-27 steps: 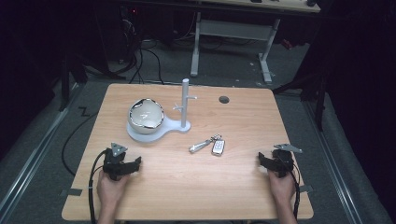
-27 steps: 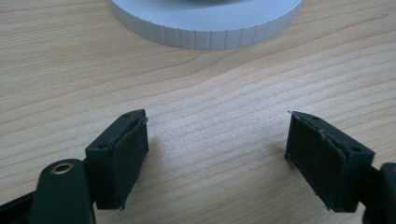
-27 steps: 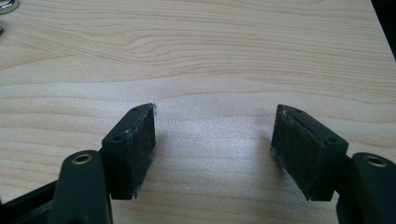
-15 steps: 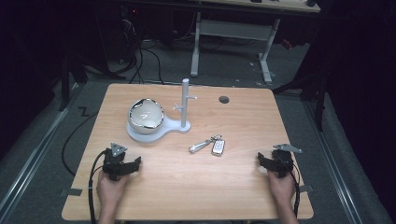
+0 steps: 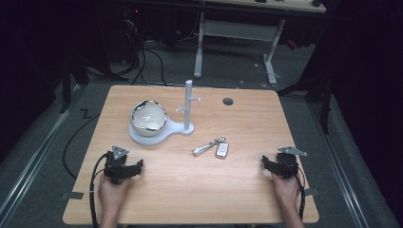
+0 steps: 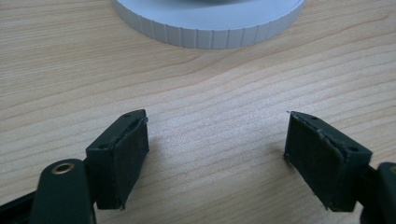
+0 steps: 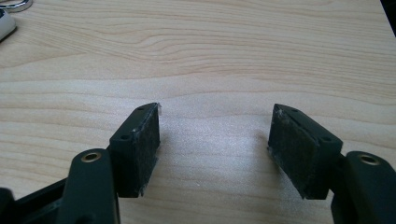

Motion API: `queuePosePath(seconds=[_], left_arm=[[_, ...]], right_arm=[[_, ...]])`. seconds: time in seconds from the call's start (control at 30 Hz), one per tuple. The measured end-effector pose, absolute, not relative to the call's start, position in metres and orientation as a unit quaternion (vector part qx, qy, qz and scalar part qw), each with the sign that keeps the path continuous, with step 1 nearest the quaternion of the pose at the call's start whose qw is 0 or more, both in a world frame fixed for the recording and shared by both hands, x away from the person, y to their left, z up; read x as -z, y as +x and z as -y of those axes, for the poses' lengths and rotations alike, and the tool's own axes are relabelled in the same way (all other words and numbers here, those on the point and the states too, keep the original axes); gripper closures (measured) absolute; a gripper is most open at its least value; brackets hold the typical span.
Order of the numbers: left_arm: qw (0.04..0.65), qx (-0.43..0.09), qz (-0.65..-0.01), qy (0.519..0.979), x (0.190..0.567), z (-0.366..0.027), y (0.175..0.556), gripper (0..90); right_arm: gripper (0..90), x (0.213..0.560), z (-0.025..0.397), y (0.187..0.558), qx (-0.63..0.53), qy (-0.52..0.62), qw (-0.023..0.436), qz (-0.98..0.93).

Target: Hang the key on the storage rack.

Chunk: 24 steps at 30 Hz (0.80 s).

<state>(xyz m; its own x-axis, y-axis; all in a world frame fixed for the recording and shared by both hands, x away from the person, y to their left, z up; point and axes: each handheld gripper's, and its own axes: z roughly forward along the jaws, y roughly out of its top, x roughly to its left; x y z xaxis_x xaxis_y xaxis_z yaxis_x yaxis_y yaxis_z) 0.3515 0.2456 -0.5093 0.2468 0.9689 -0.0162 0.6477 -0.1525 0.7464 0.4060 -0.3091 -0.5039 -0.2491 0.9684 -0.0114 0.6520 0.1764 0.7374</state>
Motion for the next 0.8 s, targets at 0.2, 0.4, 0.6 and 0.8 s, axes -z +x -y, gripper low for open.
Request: queuePosePath(seconds=[0.2, 0.4, 0.6, 0.8], left_arm=[[0.33, -0.242, -0.564, 0.717, 0.509, -0.246, 0.351, 22.1], [0.328, -0.244, -0.563, 0.718, 0.509, -0.246, 0.351, 22.2], [0.326, -0.247, -0.562, 0.719, 0.509, -0.245, 0.352, 22.1], [0.326, -0.247, -0.562, 0.719, 0.509, -0.245, 0.352, 22.1]], right_arm=[[30.2, 0.504, 0.308, 0.406, -0.309, 0.566, 0.256, -0.72], [35.9, 0.503, 0.305, 0.404, -0.306, 0.569, 0.257, -0.719], [40.4, 0.498, 0.296, 0.398, -0.318, 0.553, 0.249, -0.729], [40.8, 0.491, 0.283, 0.395, -0.338, 0.538, 0.244, -0.733]])
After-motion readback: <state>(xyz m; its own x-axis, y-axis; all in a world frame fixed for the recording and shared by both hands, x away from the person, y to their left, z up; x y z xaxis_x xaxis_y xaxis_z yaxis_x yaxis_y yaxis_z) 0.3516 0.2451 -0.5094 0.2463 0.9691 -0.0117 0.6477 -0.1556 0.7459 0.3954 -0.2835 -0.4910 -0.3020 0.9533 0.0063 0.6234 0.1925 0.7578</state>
